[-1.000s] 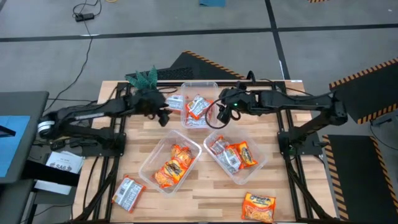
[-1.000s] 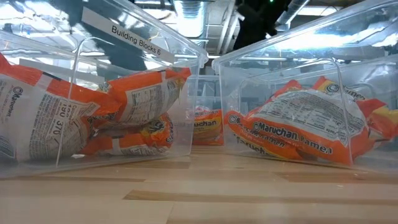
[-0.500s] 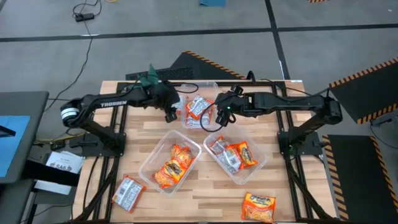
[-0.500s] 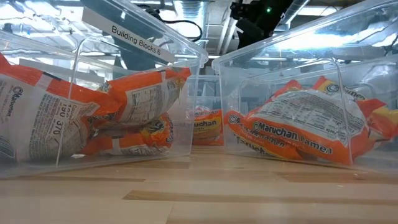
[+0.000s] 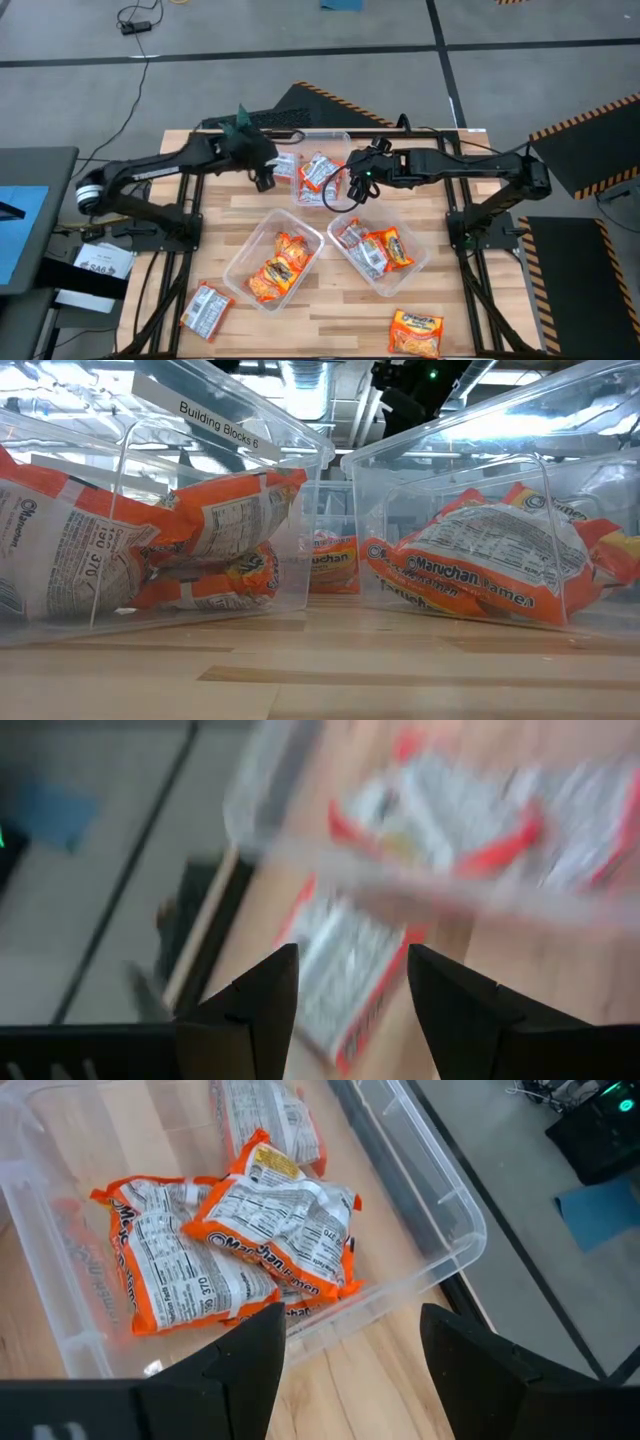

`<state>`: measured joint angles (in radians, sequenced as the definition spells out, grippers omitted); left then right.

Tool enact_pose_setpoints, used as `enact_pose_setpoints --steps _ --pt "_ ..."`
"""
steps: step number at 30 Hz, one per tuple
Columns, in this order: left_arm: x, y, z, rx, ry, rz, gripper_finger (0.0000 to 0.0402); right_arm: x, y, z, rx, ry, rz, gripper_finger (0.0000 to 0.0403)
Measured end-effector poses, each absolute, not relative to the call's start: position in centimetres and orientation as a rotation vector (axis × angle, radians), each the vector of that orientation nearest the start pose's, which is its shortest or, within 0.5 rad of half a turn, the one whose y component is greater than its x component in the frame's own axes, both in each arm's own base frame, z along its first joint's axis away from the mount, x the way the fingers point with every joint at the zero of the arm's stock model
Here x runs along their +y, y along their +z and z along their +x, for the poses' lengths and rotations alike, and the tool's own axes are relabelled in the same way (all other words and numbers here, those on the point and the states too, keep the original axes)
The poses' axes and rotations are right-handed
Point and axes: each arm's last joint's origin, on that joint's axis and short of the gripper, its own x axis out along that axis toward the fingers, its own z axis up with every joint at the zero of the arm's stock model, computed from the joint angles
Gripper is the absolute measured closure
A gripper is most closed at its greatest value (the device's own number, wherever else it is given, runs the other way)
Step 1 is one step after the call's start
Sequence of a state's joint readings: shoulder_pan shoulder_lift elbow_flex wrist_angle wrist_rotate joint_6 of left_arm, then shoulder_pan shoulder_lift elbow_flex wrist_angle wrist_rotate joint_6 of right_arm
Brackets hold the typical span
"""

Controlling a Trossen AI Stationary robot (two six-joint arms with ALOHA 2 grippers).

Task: Sort Maruchan noodles
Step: Adjust the plant on the table

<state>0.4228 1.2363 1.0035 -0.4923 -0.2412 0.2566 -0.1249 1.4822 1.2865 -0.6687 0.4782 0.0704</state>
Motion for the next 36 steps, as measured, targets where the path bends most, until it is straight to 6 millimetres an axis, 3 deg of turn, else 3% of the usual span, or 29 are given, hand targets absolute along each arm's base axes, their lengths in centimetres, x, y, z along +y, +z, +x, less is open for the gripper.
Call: enact_pose_setpoints --steps 6,10,16,21,27,36 --pt "10.6 32.5 22.7 0.588 0.515 0.355 0.0226 -5.2 30.7 30.5 0.840 -0.594 -0.089 0.0148" --pt "11.3 32.7 23.1 0.569 0.531 0.433 0.0251 -5.2 30.7 30.6 0.836 -0.597 -0.082 0.0148" --pt "12.8 30.6 24.8 0.673 0.541 0.512 0.0387 -5.2 30.7 30.6 0.826 -0.598 -0.080 0.0148" --pt "13.6 28.0 26.1 0.867 0.620 0.617 0.0401 -5.2 30.7 30.6 0.825 -0.597 -0.079 0.0148" --pt "14.0 25.9 26.9 0.970 0.612 0.607 0.0401 -5.2 30.7 30.6 0.825 -0.598 -0.079 0.0148" --pt "14.2 23.3 26.3 1.191 0.698 0.649 0.0402 -5.2 30.8 30.6 0.822 -0.598 -0.077 0.0148"
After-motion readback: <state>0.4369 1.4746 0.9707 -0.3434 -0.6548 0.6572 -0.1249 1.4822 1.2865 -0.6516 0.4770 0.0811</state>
